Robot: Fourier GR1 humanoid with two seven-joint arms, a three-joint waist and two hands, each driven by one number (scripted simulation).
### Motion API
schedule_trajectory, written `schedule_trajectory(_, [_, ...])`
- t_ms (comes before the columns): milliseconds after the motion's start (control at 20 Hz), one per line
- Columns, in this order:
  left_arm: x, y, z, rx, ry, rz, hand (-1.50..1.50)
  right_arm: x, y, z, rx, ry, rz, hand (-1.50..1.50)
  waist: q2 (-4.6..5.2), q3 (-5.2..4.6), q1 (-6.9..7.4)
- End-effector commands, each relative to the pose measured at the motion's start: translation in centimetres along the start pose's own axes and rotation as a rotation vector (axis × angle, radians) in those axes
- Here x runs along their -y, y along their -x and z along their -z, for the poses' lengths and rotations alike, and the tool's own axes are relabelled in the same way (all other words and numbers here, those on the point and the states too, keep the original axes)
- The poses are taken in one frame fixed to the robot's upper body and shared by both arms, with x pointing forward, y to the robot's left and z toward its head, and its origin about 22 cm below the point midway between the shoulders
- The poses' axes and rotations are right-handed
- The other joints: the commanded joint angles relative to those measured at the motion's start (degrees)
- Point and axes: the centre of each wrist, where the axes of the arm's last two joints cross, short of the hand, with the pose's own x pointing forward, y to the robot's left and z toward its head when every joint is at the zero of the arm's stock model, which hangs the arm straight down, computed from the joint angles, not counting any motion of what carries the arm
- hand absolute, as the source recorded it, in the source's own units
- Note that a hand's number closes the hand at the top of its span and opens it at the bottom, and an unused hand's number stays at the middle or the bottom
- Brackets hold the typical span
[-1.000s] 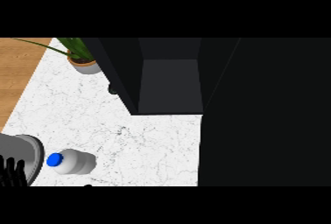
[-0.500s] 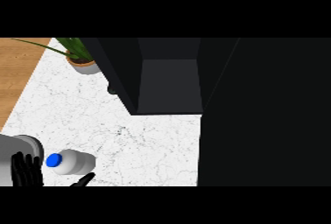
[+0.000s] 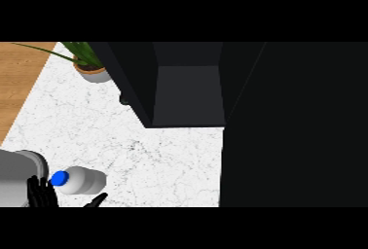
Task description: Pick up the bottled water, place it into the cabinet and close the cabinet
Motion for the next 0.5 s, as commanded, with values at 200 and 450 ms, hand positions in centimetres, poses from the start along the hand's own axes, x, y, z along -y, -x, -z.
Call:
schedule_trajectory(200, [-0.7,4.1,-0.1,-0.053,0.126,-0.145,-1.50,-0.8,-3.0,-0.4,0.053,0.011,0.001,-1.50,0.01,-0.05,-0.31])
schedule_trajectory(450, [1.8,4.9,2.2,-0.040,0.130,-0.202,-1.50,0.1,-3.5,-0.8,0.039,0.001,-0.002,-1.50,0.13,0.02,-0.06])
